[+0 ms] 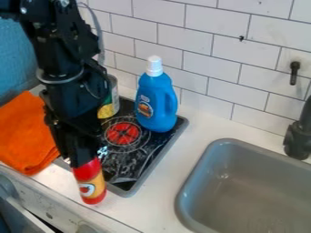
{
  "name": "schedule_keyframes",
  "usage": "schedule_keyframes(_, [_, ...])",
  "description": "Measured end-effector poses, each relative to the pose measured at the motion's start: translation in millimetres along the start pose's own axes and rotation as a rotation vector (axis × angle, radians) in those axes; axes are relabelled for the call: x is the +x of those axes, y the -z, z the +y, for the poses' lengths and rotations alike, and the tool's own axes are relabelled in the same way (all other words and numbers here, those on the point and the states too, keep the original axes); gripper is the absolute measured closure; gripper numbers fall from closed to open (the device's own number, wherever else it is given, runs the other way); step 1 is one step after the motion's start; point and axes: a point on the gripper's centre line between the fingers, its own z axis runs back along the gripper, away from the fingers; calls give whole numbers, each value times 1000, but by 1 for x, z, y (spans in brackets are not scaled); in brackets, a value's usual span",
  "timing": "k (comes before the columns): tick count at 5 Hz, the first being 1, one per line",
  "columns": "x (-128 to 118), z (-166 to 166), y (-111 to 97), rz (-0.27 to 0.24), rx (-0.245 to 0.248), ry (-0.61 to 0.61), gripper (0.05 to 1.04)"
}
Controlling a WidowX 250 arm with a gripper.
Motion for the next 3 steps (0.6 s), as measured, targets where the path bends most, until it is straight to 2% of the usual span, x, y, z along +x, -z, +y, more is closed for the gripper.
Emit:
schedule_keyframes(1, [11,3,5,-17,1,9,727])
schedule_keyframes(2, [22,6,10,-1,-10,2,727])
schedule_keyframes(3, [22,9,10,43,-6,-6,727])
